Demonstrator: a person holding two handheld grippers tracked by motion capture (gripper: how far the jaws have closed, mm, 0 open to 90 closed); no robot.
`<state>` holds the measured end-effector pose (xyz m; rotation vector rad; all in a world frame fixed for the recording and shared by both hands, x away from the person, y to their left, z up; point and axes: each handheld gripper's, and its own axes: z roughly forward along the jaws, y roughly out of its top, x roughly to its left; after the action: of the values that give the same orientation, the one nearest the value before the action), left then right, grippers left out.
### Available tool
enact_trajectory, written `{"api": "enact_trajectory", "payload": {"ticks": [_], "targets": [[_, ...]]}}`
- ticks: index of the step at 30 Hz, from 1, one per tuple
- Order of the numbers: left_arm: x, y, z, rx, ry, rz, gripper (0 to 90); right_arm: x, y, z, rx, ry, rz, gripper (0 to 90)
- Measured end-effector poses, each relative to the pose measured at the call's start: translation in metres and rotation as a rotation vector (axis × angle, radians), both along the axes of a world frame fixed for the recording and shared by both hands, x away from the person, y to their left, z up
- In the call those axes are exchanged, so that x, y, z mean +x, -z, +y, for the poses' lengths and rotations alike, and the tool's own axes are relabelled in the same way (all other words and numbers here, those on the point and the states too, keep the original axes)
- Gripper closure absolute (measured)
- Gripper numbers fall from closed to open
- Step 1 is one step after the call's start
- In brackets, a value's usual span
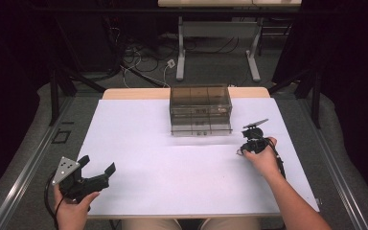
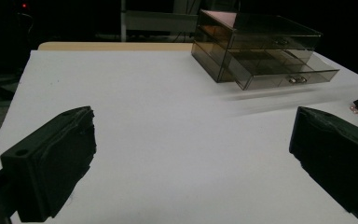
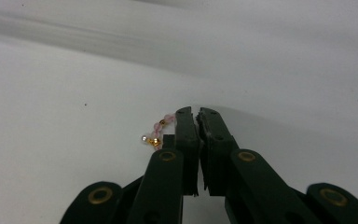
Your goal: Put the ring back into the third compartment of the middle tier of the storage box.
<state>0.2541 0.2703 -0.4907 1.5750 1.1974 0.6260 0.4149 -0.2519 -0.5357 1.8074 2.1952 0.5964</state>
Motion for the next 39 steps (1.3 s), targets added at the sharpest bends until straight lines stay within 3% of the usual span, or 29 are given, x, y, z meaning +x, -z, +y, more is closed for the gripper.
{"api": "enact_trajectory", "payload": {"ticks": [39], "targets": [[0.001, 0.001, 0.0, -0.005, -0.002, 0.003, 0.8, -0.005, -0.013, -0.001, 0.036, 0.0, -0.063, 88.9]]}}
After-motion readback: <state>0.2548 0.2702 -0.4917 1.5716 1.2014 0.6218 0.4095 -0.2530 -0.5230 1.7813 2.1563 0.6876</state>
